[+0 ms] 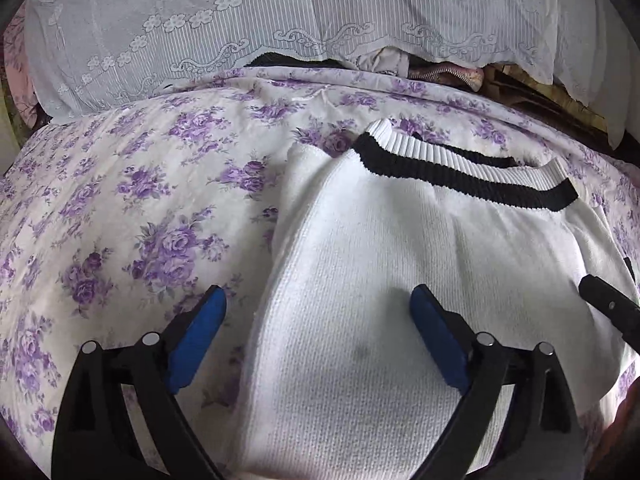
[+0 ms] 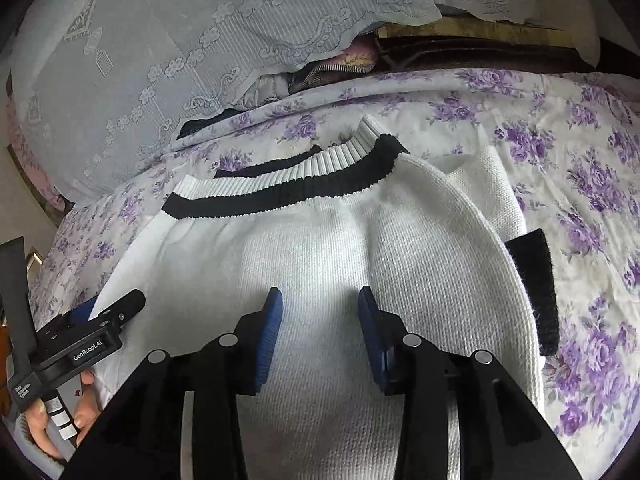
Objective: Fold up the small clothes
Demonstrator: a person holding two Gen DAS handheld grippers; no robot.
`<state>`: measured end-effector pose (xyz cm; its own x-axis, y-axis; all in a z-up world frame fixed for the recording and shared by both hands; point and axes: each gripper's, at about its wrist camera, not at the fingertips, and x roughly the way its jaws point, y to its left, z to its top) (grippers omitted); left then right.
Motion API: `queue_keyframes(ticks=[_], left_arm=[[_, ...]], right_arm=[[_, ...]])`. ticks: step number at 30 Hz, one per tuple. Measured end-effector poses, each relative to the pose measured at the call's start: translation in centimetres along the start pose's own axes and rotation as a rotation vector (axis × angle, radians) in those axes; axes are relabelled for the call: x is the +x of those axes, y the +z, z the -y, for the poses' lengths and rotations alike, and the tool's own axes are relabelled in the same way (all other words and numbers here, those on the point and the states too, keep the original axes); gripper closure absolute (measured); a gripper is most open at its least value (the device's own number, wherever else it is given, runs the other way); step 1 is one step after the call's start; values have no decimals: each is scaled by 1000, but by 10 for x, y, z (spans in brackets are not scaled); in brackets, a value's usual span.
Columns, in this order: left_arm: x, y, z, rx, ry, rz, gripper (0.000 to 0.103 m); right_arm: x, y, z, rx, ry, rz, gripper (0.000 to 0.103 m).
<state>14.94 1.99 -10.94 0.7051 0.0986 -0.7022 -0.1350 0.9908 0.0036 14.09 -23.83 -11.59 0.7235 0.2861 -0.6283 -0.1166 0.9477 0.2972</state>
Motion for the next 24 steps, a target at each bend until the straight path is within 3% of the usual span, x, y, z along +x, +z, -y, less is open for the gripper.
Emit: queue_keyframes(ticks=[11,15,19,24], left_arm=[[-38,-19,7,41,-24,65,13],[-33,-22,15,78,-5,48,12],[-21,-22,11,55,-11,-6,4],[-19,-24,11,59,-8,-9,4]], right_arm=[[-35,-31,-35,-103,13,48,63],[-26,-37,-43,-147,-10,8,54],[-19,-38,-44,-150,-4,-20,48],[-16,-41,-49,-179,-7,-26,39]])
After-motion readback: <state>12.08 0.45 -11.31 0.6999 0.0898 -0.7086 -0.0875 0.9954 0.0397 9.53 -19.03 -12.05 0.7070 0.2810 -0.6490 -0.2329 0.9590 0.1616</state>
